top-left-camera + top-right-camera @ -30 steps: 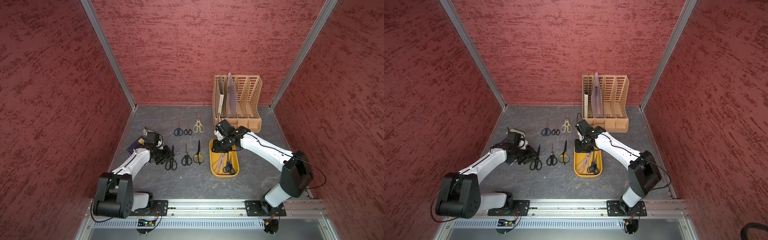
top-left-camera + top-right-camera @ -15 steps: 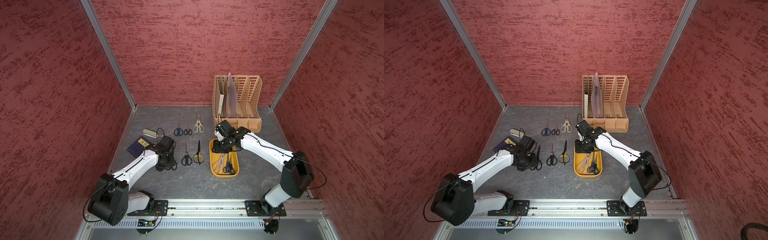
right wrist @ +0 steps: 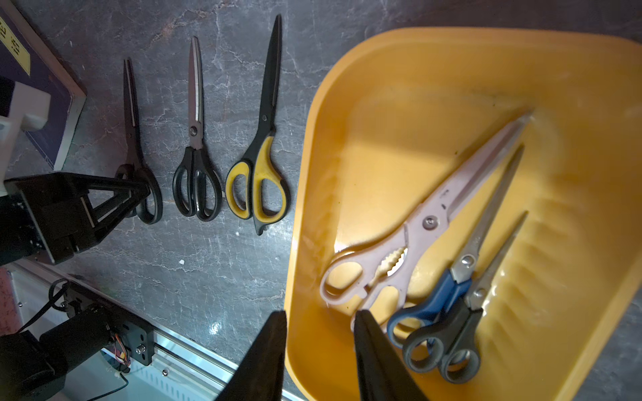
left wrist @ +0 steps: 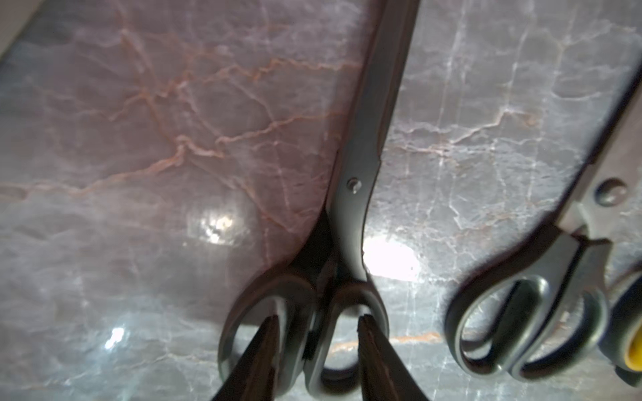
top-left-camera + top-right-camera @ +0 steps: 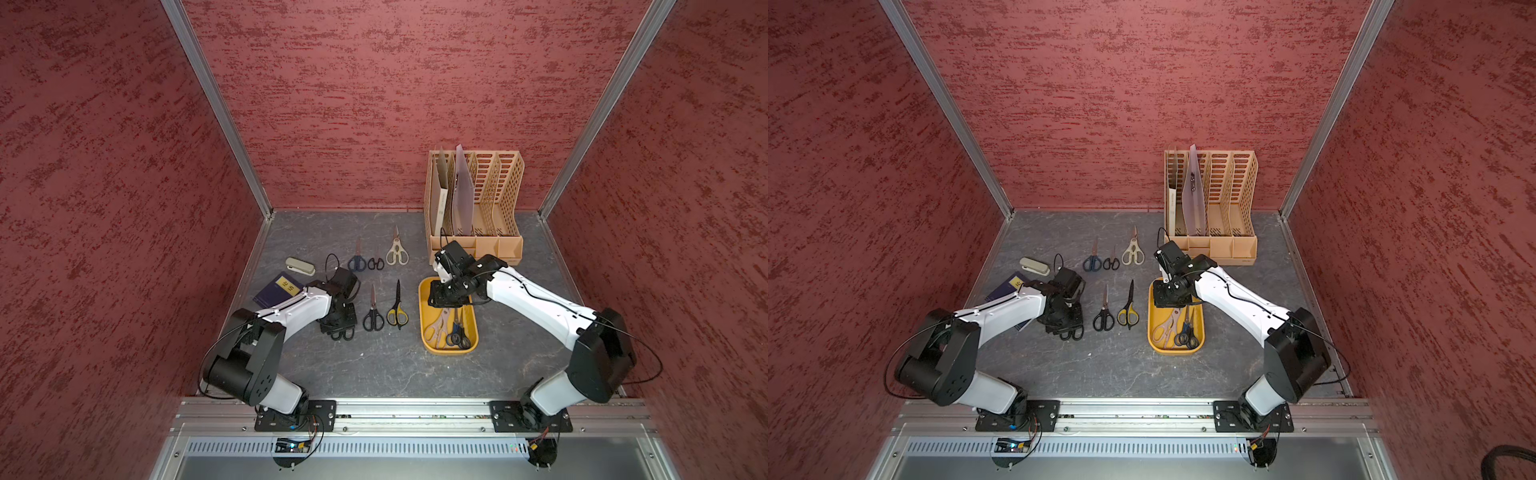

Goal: Take the scissors out of the storage box
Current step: Place the scissors at the center of the board.

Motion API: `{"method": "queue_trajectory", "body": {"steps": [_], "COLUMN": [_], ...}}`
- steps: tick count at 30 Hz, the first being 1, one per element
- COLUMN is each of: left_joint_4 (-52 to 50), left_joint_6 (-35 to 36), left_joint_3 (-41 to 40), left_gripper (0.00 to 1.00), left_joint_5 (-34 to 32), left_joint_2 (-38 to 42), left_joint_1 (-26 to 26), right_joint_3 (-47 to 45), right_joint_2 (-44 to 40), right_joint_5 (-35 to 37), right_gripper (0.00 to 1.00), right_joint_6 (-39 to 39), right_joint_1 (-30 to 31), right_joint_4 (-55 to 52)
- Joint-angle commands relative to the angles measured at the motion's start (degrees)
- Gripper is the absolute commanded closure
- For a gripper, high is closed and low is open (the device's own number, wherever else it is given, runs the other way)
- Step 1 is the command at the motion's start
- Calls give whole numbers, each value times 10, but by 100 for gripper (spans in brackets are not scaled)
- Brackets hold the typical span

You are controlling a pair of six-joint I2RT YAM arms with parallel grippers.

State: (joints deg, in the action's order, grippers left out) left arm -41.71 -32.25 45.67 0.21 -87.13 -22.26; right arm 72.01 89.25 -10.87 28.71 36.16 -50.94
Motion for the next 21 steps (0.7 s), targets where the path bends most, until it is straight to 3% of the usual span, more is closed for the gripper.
{"method": "queue_trajectory", "body": {"steps": [1, 6, 14, 19, 21], "left_joint_4": [21, 25, 35, 34, 23], "left_joint_6": [10, 21, 43, 55, 59], "left_joint_3": [9, 37, 83, 91, 94], "left_gripper": [64, 70, 71, 70, 64], "left_joint_5": [6, 1, 4, -1, -6], "left_joint_2": [-17, -49, -107, -117, -113], "left_joint_1": [-3, -3, -4, -3, -4], "right_joint_3": [-6, -17, -37, -48, -54], "right_joint_2": [-21, -37, -55, -79, -81], "right_joint_5": [25, 31, 41, 33, 25], "right_gripper": [63, 63, 63, 63, 62], "right_joint_6": [3, 5, 8, 17, 28], "right_joint_1": [-3, -4, -3, -3, -2], "right_joint_4": [-20, -30, -47, -46, -35]}}
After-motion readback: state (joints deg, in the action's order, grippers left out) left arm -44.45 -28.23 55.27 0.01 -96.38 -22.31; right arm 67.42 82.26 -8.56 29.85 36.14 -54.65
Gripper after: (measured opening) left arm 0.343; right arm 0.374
